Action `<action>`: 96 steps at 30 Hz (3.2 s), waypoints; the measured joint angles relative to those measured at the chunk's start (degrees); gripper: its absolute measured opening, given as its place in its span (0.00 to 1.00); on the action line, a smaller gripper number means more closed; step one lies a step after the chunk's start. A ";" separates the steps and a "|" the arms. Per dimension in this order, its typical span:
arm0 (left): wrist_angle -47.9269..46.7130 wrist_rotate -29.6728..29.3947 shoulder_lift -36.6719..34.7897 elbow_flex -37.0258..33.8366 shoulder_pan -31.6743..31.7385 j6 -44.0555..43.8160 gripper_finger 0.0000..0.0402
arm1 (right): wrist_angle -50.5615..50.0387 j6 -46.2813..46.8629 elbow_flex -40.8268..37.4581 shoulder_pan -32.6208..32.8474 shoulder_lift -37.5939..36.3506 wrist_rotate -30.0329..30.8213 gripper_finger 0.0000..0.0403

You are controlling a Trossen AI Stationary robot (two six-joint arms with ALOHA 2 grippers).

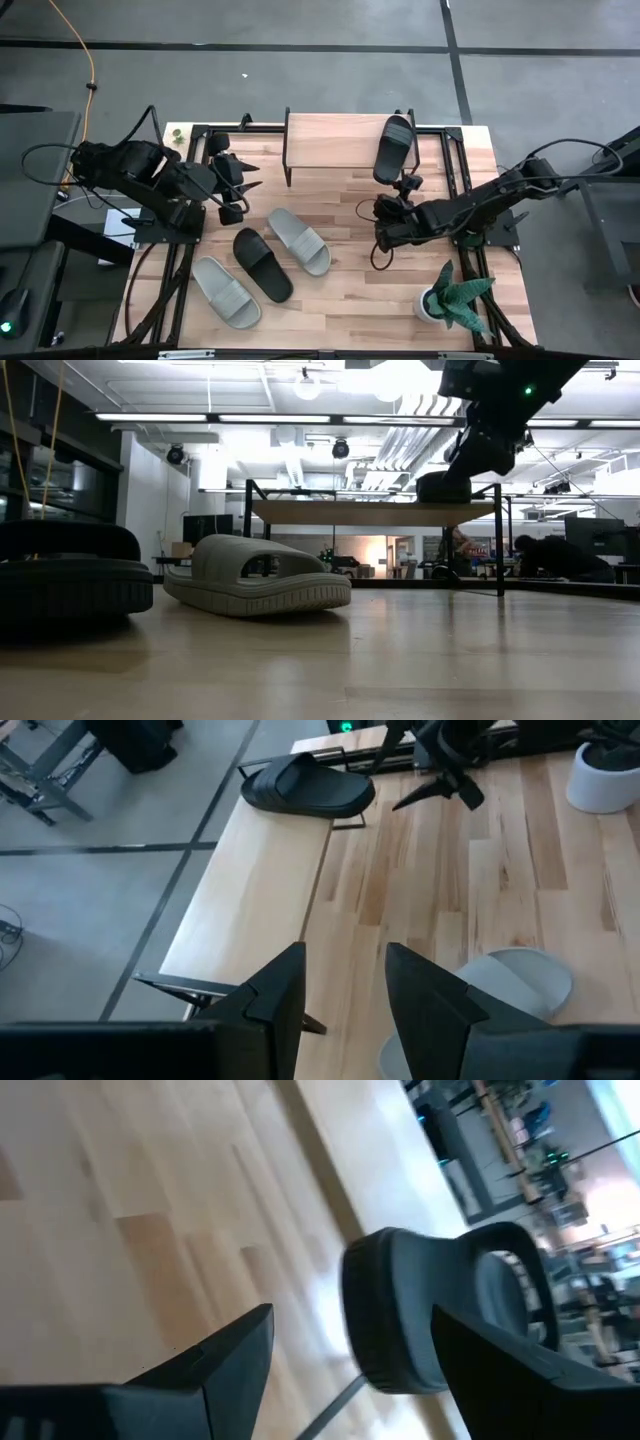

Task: Pick and place slides into the shelf
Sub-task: Put the right black slipper on the shelf

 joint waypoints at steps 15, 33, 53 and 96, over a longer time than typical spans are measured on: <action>0.11 0.98 0.15 -0.02 0.00 0.83 0.32 | -0.03 -6.06 -0.44 -2.42 0.02 1.91 0.65; 0.09 1.49 0.15 -0.02 0.00 0.61 0.32 | -0.29 -6.46 -0.46 -3.95 0.37 -0.94 0.46; 0.06 1.51 0.15 -0.02 0.00 0.26 0.32 | -0.86 -6.48 -0.46 -7.76 0.37 -1.74 0.28; -0.98 2.85 0.17 -0.04 0.00 -0.87 0.31 | -4.87 -15.89 -0.48 -7.49 0.20 -1.96 0.01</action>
